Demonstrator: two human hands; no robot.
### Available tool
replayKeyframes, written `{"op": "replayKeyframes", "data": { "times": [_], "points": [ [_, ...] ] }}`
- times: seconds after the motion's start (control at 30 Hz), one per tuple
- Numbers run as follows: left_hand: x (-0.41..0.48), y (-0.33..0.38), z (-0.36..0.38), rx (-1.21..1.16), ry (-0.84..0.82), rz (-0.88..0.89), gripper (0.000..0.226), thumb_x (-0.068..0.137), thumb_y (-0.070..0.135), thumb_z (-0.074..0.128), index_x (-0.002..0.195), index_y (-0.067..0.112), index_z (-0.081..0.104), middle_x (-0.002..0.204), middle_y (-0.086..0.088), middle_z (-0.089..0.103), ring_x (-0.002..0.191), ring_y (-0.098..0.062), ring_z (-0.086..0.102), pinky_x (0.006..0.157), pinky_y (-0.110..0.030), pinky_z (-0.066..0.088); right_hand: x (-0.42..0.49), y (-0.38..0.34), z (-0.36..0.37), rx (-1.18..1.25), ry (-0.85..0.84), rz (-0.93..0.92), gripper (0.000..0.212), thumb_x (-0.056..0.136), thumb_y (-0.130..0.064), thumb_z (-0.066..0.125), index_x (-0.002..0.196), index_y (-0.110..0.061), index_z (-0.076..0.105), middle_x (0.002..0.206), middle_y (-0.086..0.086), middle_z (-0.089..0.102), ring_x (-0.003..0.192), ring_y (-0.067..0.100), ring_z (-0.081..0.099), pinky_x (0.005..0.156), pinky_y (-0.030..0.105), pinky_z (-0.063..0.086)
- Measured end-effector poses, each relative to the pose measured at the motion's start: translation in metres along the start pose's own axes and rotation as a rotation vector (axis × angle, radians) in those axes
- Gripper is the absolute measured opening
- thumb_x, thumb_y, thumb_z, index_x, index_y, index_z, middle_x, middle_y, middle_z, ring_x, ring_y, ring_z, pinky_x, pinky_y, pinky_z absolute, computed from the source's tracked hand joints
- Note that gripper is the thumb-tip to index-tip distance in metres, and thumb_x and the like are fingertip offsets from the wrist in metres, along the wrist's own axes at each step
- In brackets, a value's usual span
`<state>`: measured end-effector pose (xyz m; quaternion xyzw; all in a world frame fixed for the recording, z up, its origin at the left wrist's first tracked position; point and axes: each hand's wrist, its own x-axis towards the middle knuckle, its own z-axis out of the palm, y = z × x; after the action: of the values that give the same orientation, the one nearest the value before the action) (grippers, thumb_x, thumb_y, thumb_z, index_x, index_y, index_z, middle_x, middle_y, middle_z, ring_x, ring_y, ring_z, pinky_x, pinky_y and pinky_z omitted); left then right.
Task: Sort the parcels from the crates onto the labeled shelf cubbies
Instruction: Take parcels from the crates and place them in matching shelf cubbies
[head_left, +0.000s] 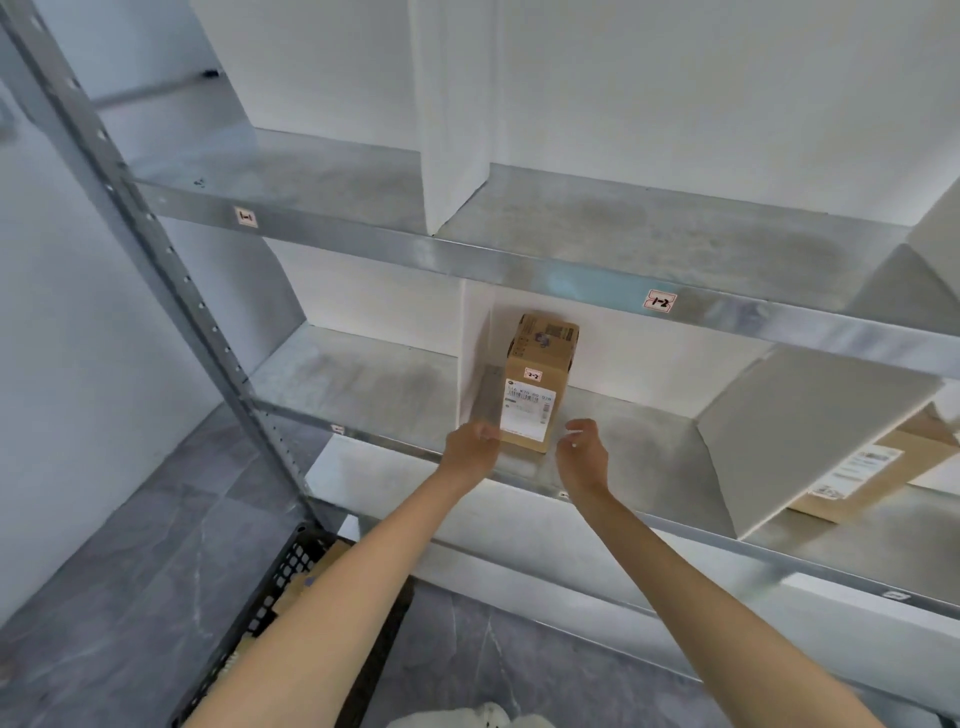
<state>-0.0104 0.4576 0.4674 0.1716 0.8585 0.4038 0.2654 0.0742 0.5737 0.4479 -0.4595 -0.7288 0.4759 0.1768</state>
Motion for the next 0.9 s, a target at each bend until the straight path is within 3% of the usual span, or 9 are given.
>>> {"op": "replayKeyframes", "data": {
  "times": [0.1,0.17,0.27,0.33,0.4,0.5,0.57,0.73,0.9],
  "points": [
    [-0.024,-0.010,-0.019,-0.065,0.006,0.061,0.024,0.089,0.010,0.046,0.101,0.008,0.067,0.109,-0.010,0.067,0.105,-0.026,0.061,0.095,-0.032,0.047,-0.030,-0.003,0.003,0.055,0.070,-0.124,0.016,0.092,-0.003,0.041,0.103,-0.007,0.052,0.096,0.005,0.060,0.094,0.029,0.059,0.077,0.033,0.046],
    [-0.043,-0.021,-0.035,-0.103,0.022,0.109,0.022,0.090,0.009,0.045,0.095,0.008,0.067,0.102,-0.013,0.070,0.099,-0.026,0.064,0.092,-0.033,0.049,-0.054,-0.008,0.008,0.093,0.082,-0.220,0.011,0.093,-0.003,0.042,0.095,-0.009,0.050,0.095,0.003,0.059,0.091,0.025,0.058,0.081,0.038,0.049],
    [-0.077,-0.049,-0.069,-0.174,0.089,0.165,0.020,0.093,0.012,0.046,0.090,0.008,0.066,0.090,-0.014,0.071,0.089,-0.027,0.066,0.084,-0.034,0.052,-0.096,-0.026,0.022,0.140,0.068,-0.306,0.010,0.097,-0.007,0.040,0.093,-0.010,0.049,0.098,0.002,0.054,0.090,0.018,0.051,0.087,0.039,0.047],
    [-0.105,-0.075,-0.095,-0.207,0.164,0.164,0.020,0.094,0.013,0.046,0.087,0.010,0.065,0.085,-0.010,0.070,0.083,-0.022,0.066,0.072,-0.024,0.052,-0.130,-0.039,0.040,0.143,0.016,-0.349,0.011,0.098,-0.010,0.040,0.094,-0.011,0.050,0.094,0.001,0.052,0.086,0.017,0.049,0.084,0.035,0.046],
    [-0.138,-0.106,-0.122,-0.245,0.240,0.123,0.020,0.095,0.012,0.045,0.086,0.011,0.064,0.080,-0.007,0.069,0.078,-0.017,0.065,0.066,-0.017,0.048,-0.167,-0.045,0.062,0.144,-0.075,-0.370,0.013,0.098,-0.010,0.039,0.096,-0.011,0.052,0.087,0.002,0.056,0.079,0.016,0.053,0.077,0.031,0.046],
    [-0.187,-0.160,-0.162,-0.284,0.330,0.046,0.022,0.095,0.009,0.046,0.082,0.011,0.063,0.073,-0.004,0.067,0.073,-0.017,0.065,0.071,-0.022,0.052,-0.221,-0.044,0.099,0.155,-0.221,-0.384,0.018,0.096,-0.008,0.038,0.097,-0.008,0.056,0.083,0.005,0.060,0.073,0.018,0.054,0.070,0.027,0.045],
    [-0.216,-0.197,-0.186,-0.285,0.382,-0.030,0.024,0.095,0.010,0.046,0.078,0.015,0.062,0.072,-0.004,0.068,0.075,-0.019,0.066,0.075,-0.027,0.053,-0.254,-0.042,0.123,0.143,-0.289,-0.400,0.018,0.095,-0.006,0.039,0.095,-0.007,0.057,0.082,0.007,0.061,0.074,0.017,0.056,0.070,0.027,0.045],
    [-0.277,-0.274,-0.224,-0.291,0.491,-0.203,0.021,0.096,0.011,0.046,0.083,0.013,0.062,0.074,-0.002,0.067,0.072,-0.014,0.063,0.072,-0.023,0.050,-0.307,-0.029,0.186,0.025,-0.526,-0.408,0.020,0.093,-0.004,0.040,0.089,-0.011,0.058,0.078,0.002,0.060,0.077,0.018,0.060,0.078,0.033,0.046],
    [-0.300,-0.336,-0.240,-0.370,0.546,-0.371,0.020,0.095,0.009,0.049,0.080,0.014,0.061,0.071,-0.001,0.065,0.070,-0.016,0.062,0.075,-0.028,0.051,-0.323,-0.015,0.245,-0.156,-0.709,-0.388,0.019,0.095,-0.011,0.042,0.090,-0.014,0.060,0.074,0.004,0.062,0.070,0.019,0.058,0.063,0.025,0.043]
  ]
}}
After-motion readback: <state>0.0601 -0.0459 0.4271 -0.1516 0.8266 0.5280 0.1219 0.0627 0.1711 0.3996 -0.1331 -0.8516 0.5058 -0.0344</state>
